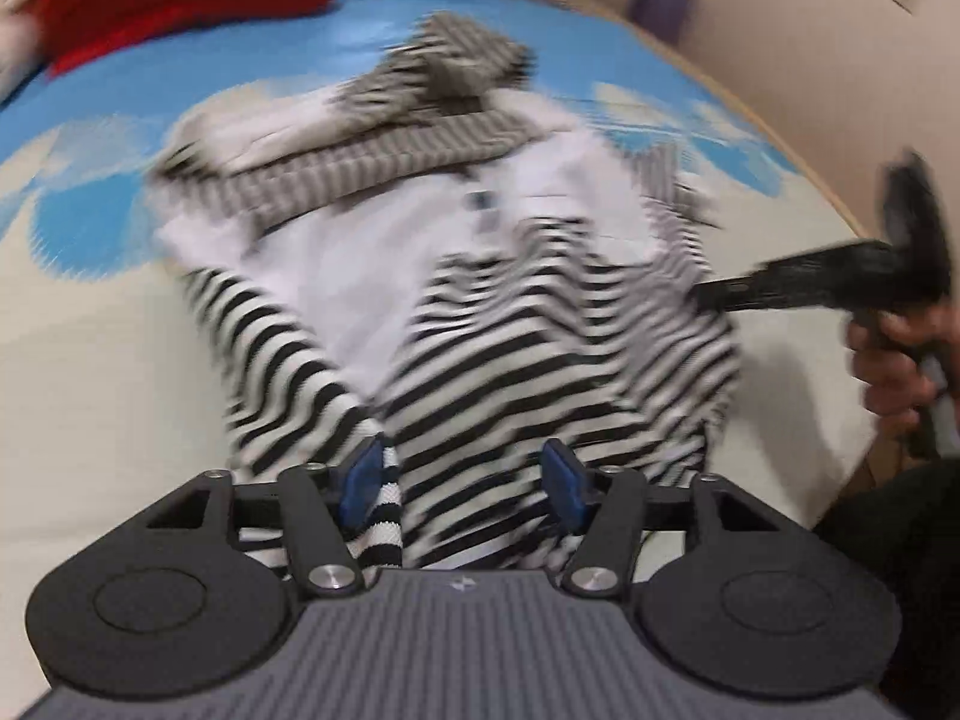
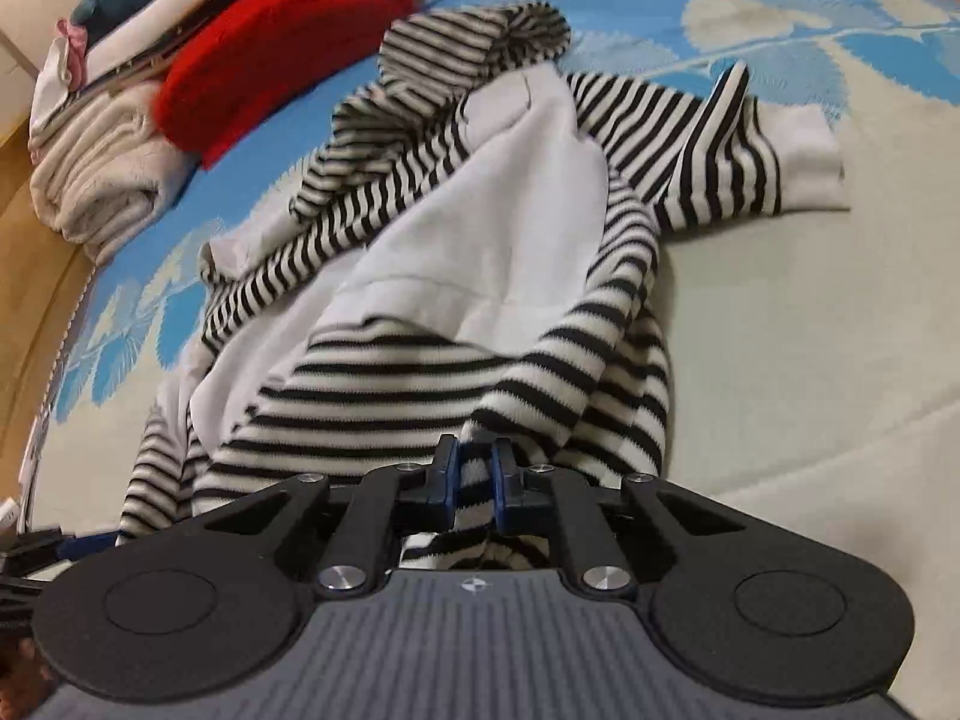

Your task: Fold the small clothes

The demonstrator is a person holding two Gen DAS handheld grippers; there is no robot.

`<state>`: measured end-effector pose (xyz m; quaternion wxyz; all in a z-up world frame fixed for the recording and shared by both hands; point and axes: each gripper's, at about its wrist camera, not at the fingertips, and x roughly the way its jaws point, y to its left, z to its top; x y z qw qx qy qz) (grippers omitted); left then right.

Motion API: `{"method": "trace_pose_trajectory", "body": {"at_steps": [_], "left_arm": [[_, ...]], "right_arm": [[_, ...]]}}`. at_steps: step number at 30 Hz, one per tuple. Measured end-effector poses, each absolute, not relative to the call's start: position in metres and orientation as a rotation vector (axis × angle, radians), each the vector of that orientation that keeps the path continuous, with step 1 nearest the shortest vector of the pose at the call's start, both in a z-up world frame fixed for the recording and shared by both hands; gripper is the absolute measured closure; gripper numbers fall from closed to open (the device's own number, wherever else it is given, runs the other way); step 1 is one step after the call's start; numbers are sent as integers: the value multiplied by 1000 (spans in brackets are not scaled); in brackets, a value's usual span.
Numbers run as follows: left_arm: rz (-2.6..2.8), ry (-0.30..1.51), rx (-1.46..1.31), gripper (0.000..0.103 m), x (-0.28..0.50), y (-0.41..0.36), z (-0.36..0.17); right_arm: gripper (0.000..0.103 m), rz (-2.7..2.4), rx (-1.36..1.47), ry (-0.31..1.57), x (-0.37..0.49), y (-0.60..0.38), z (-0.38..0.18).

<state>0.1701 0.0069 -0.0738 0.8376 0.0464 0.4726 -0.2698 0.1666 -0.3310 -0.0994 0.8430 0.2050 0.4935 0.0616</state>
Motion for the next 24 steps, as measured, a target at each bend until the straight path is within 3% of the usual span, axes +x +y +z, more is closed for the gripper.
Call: {"method": "trace_pose_trajectory", "body": {"at_steps": [3, 9, 11, 14, 16, 17, 18, 20, 23, 24], "left_arm": [[-637, 957, 133, 37, 168, -24, -73], [-713, 859, 187, 33, 158, -61, -71], [-769, 874, 250, 27, 152, -77, -78], [-749, 949, 417, 28, 153, -100, -106], [-713, 978, 495, 42, 159, -107, -122], [-674, 987, 525, 73, 166, -109, -129], [-647, 992, 516, 92, 173, -105, -132], [-596, 986, 392, 92, 190, -90, -125], [-488, 948, 188, 92, 213, -65, -107], [-464, 951, 134, 92, 218, -57, -105]], "right_arm": [[88, 111, 394, 1078, 172, -320, -108], [92, 155, 541, 979, 187, -313, -101], [92, 164, 547, 973, 193, -309, -102], [92, 175, 536, 977, 198, -305, -103], [91, 185, 530, 972, 197, -308, -100], [88, 190, 522, 968, 196, -310, -98], [88, 193, 504, 962, 194, -312, -96], [86, 202, 435, 945, 187, -315, -89], [73, 227, 330, 916, 174, -318, -80], [73, 253, 290, 912, 170, -316, -77]]}}
